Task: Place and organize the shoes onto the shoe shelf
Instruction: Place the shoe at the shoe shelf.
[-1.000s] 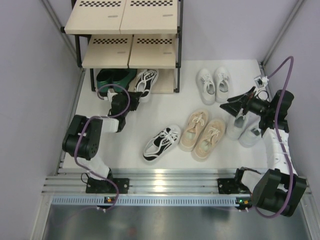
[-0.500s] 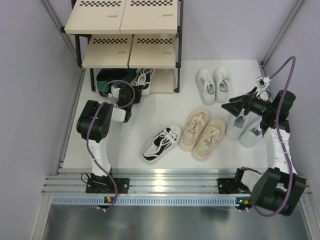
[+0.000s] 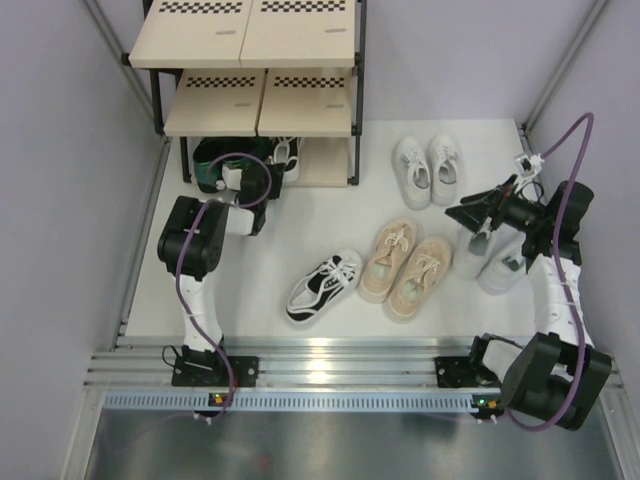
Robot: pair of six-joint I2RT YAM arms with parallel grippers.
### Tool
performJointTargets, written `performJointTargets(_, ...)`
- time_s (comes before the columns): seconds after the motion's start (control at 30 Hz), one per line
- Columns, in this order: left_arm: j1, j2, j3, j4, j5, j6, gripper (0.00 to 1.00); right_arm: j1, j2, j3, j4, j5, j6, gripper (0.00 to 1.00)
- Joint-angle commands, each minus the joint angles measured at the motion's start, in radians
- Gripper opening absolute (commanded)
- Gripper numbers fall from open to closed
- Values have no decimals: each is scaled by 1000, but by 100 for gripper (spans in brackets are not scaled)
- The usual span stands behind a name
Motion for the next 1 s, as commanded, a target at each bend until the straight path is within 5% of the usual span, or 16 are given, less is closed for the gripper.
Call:
performJointTargets(0.0,4,7,62,19,66,-25,49,-20,-9,8,19,-23,-37,99)
performJointTargets(0.2,5,-8,87,-47,140,-2,73,-37,-19,6,21,-28,-32,99)
performJointTargets(0.53,5,-107,35,-131,203,48,84,-54,-32,5,30,-28,-26,99)
performJointTargets(0.6,5,-134,24,-168,204,64,93,-56,-37,5,30,-28,-26,99)
performJointTargets(0.97,13,-199,-42,-229,252,98,98,-73,-52,0,33,-29,-26,99)
